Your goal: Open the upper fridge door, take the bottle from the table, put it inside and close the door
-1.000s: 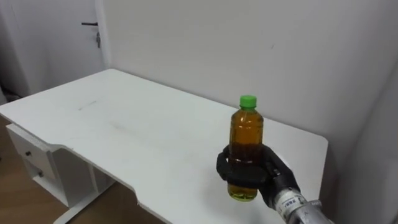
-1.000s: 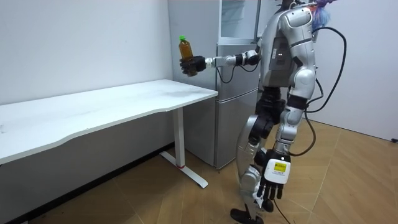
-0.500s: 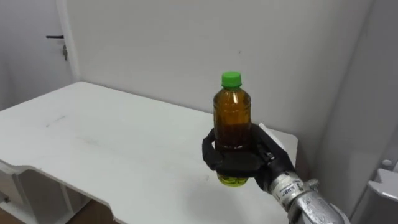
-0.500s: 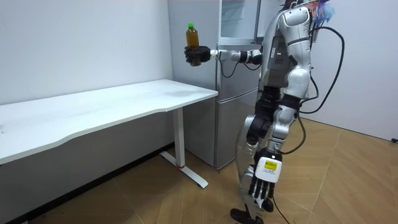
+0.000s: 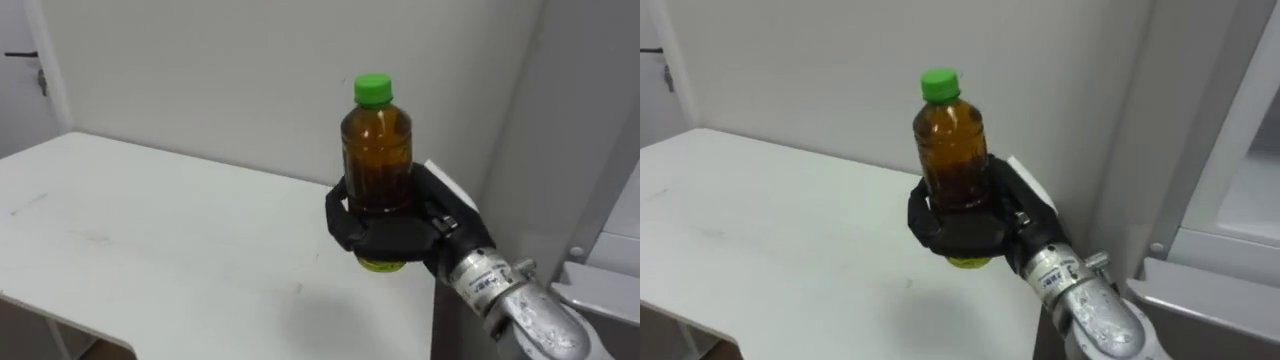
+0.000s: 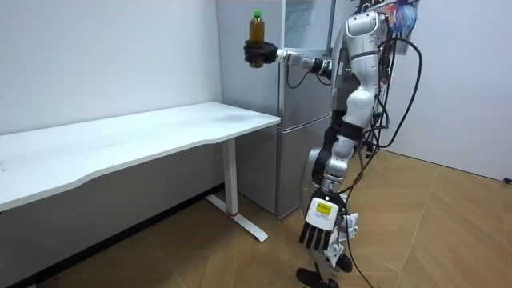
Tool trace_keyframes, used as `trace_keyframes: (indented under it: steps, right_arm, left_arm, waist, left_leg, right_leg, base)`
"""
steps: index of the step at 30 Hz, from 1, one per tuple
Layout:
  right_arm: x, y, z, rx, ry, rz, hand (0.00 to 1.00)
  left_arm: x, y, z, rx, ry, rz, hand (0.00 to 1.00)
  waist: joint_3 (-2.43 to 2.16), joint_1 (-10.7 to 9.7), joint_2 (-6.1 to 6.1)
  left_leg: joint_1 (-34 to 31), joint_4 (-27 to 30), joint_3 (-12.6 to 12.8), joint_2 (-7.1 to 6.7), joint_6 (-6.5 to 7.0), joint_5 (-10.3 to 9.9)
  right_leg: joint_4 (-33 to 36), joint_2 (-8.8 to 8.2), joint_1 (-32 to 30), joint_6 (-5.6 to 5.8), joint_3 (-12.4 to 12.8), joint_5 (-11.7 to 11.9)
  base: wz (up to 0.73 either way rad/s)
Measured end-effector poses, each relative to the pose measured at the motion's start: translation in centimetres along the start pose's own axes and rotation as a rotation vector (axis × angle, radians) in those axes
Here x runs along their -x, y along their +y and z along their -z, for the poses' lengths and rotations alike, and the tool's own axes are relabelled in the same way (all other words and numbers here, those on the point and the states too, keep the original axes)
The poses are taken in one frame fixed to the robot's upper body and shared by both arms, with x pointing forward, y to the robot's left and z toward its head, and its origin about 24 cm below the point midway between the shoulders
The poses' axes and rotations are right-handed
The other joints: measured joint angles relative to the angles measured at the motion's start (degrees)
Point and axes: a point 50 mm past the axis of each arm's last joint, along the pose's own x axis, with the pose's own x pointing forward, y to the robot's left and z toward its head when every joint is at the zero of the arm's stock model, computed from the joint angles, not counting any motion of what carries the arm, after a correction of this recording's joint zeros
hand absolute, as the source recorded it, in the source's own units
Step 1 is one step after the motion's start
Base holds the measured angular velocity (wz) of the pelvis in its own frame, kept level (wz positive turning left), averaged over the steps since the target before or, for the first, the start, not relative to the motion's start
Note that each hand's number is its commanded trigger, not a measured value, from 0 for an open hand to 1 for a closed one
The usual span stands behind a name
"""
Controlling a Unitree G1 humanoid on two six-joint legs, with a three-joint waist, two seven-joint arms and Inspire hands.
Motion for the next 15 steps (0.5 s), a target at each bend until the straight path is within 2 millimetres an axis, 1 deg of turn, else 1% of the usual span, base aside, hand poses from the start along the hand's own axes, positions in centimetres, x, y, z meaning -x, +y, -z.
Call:
trace_keyframes:
  steps: [3,4,6,7,8,9,11,13,14,15]
  right_arm:
    - [0.2,-1.1,-1.6,0.024,-0.061,0.043,1.00]
    - [0.3,-1.4,-2.1,0.027,-0.077,0.055,1.00]
    - [0.3,-1.4,-2.4,0.022,-0.091,0.059,1.00]
    - [0.3,-1.5,-2.5,0.014,-0.094,0.056,1.00]
    - [0.3,-1.5,-2.5,0.007,-0.094,0.055,1.00]
    - [0.5,-1.9,-2.9,0.021,-0.098,0.058,1.00]
    - [0.8,-2.7,-4.0,0.064,-0.120,0.071,1.00]
    - [1.1,-2.6,-5.6,0.087,-0.181,0.060,1.00]
    - [1.2,-2.7,-6.0,0.085,-0.197,0.066,1.00]
    - [1.4,-2.7,-6.8,0.085,-0.232,0.080,1.00]
  left_arm:
    - [0.0,0.3,0.0,0.024,-0.002,-0.013,0.00]
    - [0.0,0.3,0.0,0.024,0.000,-0.014,0.00]
    - [0.0,0.4,0.4,0.024,0.010,-0.016,0.00]
    - [0.1,0.4,0.6,0.023,0.013,-0.017,0.00]
    - [0.1,0.4,0.6,0.023,0.014,-0.016,0.00]
    - [0.1,0.4,0.6,0.025,0.013,-0.016,0.00]
    - [0.1,0.5,0.8,0.030,0.012,-0.018,0.00]
    - [0.2,0.8,1.3,0.054,0.023,-0.030,0.00]
    - [0.2,0.8,1.5,0.058,0.027,-0.033,0.00]
    - [0.3,1.0,1.7,0.065,0.030,-0.037,0.00]
  waist:
    - [0.04,-0.5,0.08]
    - [0.10,-0.8,0.16]
    - [-0.05,-1.1,0.06]
    - [-0.15,-2.0,-0.09]
    - [-0.16,-2.3,-0.09]
    - [-0.27,-3.4,-0.11]
    - [-0.31,-3.6,0.09]
    - [-0.44,-3.8,0.28]
    - [-0.47,-3.9,0.30]
    - [-0.50,-3.9,0.32]
  left_leg:
    - [0.7,0.0,0.0,0.19,-0.09,-0.2]
    - [0.8,0.0,0.2,0.32,-0.18,-0.4]
    - [1.0,0.1,1.1,0.73,-0.41,-0.5]
    - [0.9,0.2,1.2,0.88,-0.51,-0.6]
    - [0.8,0.3,1.2,0.90,-0.53,-0.6]
    - [0.9,0.4,1.2,0.92,-0.55,-0.6]
    - [0.8,0.4,1.4,0.91,-0.52,-0.7]
    - [1.3,0.3,2.3,1.13,-0.55,-0.9]
    - [1.4,0.3,2.6,1.23,-0.55,-1.0]
    - [1.6,0.3,2.9,1.33,-0.56,-1.2]
  right_leg:
    - [0.1,0.34,0.1,-0.24,1.0,0.2]
    - [0.1,0.59,0.1,-0.35,1.8,0.3]
    - [0.0,0.94,0.2,-0.62,2.6,0.5]
    - [0.0,1.09,0.2,-0.71,2.8,0.6]
    - [0.0,1.13,0.2,-0.72,2.8,0.6]
    - [0.0,1.13,0.0,-0.72,2.9,0.6]
    - [0.0,1.13,-0.2,-0.72,3.1,0.6]
    - [0.0,1.29,-0.5,-0.72,3.8,0.6]
    - [0.0,1.35,-0.4,-0.72,3.8,0.6]
    - [0.0,1.42,-0.4,-0.72,3.9,0.6]
  base:
    - [-0.19]
    - [-0.26]
    - [-0.28]
    - [-0.19]
    - [-0.06]
    - [0.00]
    - [-0.07]
    - [-0.17]
    - [-0.20]
    - [-0.13]
